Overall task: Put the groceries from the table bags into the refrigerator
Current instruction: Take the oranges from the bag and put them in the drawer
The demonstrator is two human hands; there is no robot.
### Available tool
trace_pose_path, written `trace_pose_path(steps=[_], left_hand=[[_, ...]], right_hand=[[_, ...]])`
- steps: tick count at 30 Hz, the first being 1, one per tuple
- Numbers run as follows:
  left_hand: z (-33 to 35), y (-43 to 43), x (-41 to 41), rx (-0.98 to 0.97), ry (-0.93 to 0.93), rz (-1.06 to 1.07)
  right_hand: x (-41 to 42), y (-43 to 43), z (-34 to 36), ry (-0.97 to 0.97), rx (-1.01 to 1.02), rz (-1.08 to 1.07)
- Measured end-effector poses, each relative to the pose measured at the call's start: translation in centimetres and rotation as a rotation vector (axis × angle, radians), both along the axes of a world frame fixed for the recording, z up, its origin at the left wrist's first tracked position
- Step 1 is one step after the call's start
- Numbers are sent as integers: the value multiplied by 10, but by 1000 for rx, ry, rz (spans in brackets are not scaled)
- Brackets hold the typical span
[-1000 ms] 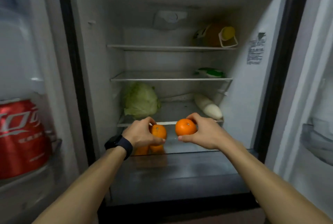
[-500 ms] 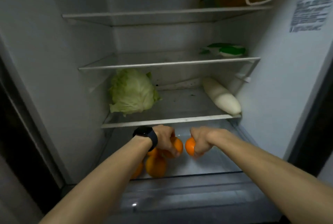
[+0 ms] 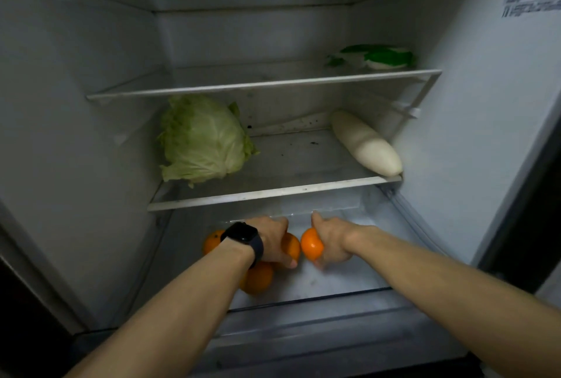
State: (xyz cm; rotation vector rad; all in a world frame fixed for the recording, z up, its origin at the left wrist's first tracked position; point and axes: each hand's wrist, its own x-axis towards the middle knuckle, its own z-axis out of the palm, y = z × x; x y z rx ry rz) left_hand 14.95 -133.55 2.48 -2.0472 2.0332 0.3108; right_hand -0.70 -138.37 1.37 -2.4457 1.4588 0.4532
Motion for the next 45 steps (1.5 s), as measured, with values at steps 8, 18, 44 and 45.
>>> trace_pose_path(steps=[8,18,44,45], left_hand=[[0,-7,4,28,-7,-36],[47,21,1,-94,14,-57],[-62,203,-30,-1348,-82,57],[-64,200,-27,-1376,-93,47]], right_hand=[[1,-7,3,21,49,-23],[-26,15,60,-228,-100,-89],[-98,171,-62,-912,-1127,-40],[-98,169,-63,-920,-1136,-30]])
